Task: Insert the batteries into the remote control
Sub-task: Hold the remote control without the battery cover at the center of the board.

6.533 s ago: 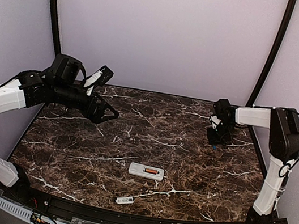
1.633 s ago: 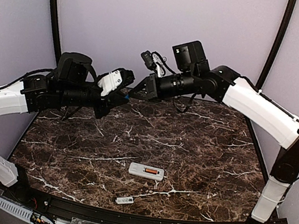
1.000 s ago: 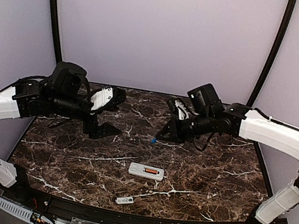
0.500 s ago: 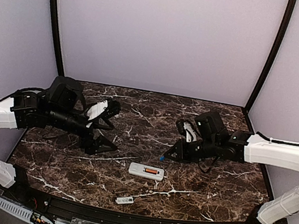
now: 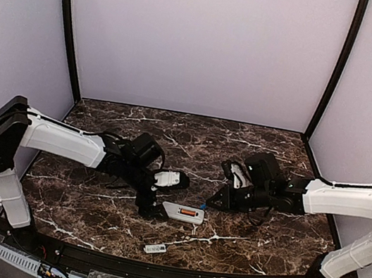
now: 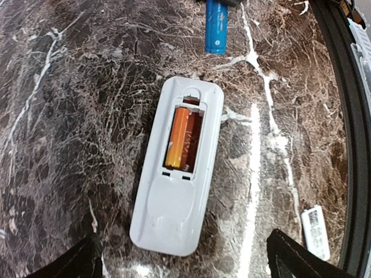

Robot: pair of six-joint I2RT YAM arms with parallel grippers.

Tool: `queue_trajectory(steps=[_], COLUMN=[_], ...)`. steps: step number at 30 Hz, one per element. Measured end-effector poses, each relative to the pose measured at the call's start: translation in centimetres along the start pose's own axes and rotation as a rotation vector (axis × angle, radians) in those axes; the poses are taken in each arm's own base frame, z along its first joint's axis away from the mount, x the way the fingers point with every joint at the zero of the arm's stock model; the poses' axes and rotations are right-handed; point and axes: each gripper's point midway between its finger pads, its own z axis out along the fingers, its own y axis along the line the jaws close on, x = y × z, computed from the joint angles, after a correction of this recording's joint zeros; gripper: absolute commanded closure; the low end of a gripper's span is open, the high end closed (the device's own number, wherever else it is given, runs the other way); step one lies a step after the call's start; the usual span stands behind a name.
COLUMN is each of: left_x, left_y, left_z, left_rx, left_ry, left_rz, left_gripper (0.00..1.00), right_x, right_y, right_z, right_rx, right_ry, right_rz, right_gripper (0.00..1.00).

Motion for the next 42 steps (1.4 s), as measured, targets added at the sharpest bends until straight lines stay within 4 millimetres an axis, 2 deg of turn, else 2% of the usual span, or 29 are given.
queue_trajectory(steps=[5, 11, 17, 21, 31, 35, 42], left_x=[1.1, 1.7, 2.1, 1.8, 1.7, 2.2, 2.6], left_y=[0.5, 1.5, 2.5, 2.0, -0.8, -1.1, -1.2], left_z=[3.0, 4.2, 5.4, 5.4, 5.5, 5.1, 4.6], left_rx=[0.031, 0.032, 0.045, 0.074, 0.123, 0.122, 0.094], left_ry=[0.038, 0.044, 0.053, 0.039, 0.052, 0.065, 0.067], left_rz=[0.072, 0.107, 0.100, 0.091, 0.048, 0.008, -0.092], left_gripper=[0.01, 0.01, 0.06, 0.11, 0.27, 0.28, 0.21], right_x=[0.0, -0.2, -0.5, -0.4, 0.4, 0.5, 1.2], right_y=[-0.1, 0.1, 0.2, 0.1, -0.3, -0.2, -0.3], right_z=[0.1, 0.1, 0.1, 0.0, -0.7, -0.5, 0.9], right_rx=[-0.009, -0.018, -0.025, -0.024, -0.018, -0.021, -0.034], right_ry=[-0.014, -0.025, -0.039, -0.043, -0.043, -0.031, 0.028], right_rz=[0.021, 0.042, 0.079, 0.105, 0.125, 0.119, 0.107], right_gripper=[1.00, 1.00, 1.00, 1.00, 1.00, 1.00, 1.00])
